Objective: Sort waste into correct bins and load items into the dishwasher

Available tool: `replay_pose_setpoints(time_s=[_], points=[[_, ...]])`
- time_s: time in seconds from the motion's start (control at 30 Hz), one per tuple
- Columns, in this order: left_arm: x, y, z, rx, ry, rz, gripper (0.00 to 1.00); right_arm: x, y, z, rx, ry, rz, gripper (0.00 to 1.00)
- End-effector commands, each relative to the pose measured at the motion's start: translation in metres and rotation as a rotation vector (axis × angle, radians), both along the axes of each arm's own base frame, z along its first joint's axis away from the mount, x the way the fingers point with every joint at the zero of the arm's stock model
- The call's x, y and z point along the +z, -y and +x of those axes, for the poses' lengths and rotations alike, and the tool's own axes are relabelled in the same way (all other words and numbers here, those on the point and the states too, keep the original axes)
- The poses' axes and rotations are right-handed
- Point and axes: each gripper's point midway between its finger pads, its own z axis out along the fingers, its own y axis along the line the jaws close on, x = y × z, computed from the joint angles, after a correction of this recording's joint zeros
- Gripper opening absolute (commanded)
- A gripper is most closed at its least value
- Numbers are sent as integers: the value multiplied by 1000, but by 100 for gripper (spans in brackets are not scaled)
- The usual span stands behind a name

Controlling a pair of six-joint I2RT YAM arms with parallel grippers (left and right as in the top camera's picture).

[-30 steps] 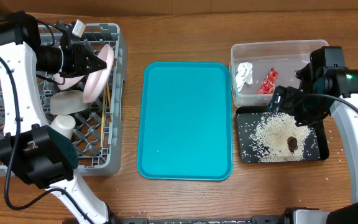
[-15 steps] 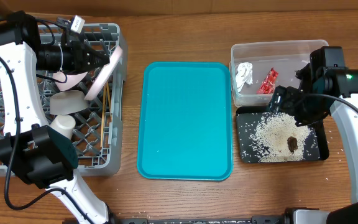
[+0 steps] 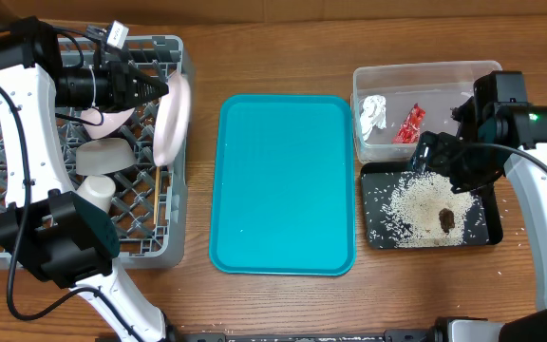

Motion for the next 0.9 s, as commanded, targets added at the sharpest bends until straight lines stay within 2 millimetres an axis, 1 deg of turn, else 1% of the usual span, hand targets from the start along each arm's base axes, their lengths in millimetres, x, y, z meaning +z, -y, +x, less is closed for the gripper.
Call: replay_pose_setpoints(time_s=[0.0, 0.07, 0.17, 0.23, 0.27, 0.33, 0.4, 0.43, 0.47, 0.5, 0.57, 0.67, 0.73, 0.8, 0.87], points=[[0, -4, -5, -9, 22, 67, 4, 10, 1, 5, 2, 39, -5, 92], [-6, -8, -5, 9, -14, 101, 4, 10, 1, 5, 2, 39, -5, 92], [-8, -10, -6, 14, -25, 117, 4, 10, 1, 5, 2, 39, -5, 92], [-8, -10, -6, 21, -36, 112, 12, 10, 1, 5, 2, 39, -5, 92], [-8, -10, -7, 26, -44, 110, 20, 10, 1, 5, 2, 38, -5, 92], [-7, -10, -9, 29, -48, 115, 34, 10, 1, 5, 2, 38, -5, 92], [-6, -12, -12, 37, -56, 144, 52, 11, 1, 6, 2, 44, -5, 93], [-6, -15, -15, 48, -66, 178, 60, 11, 1, 8, 2, 53, -5, 93], [-8, -20, -17, 67, -84, 222, 72, 12, 1, 11, 2, 66, -4, 95], [-9, -26, -21, 95, -108, 276, 86, 13, 0, 15, 3, 84, 2, 98], [-12, -36, -26, 159, -156, 378, 100, 16, -1, 26, 5, 129, 8, 100], [-16, -61, -34, 328, -253, 602, 100, 26, -7, 51, 26, 244, 19, 100], [-16, -72, -40, 437, -305, 734, 100, 34, -14, 67, 68, 324, 25, 100], [-14, -70, -44, 463, -316, 826, 100, 41, -23, 79, 130, 394, 19, 100], [-15, -60, -47, 442, -321, 873, 100, 45, -30, 84, 194, 432, 4, 100]])
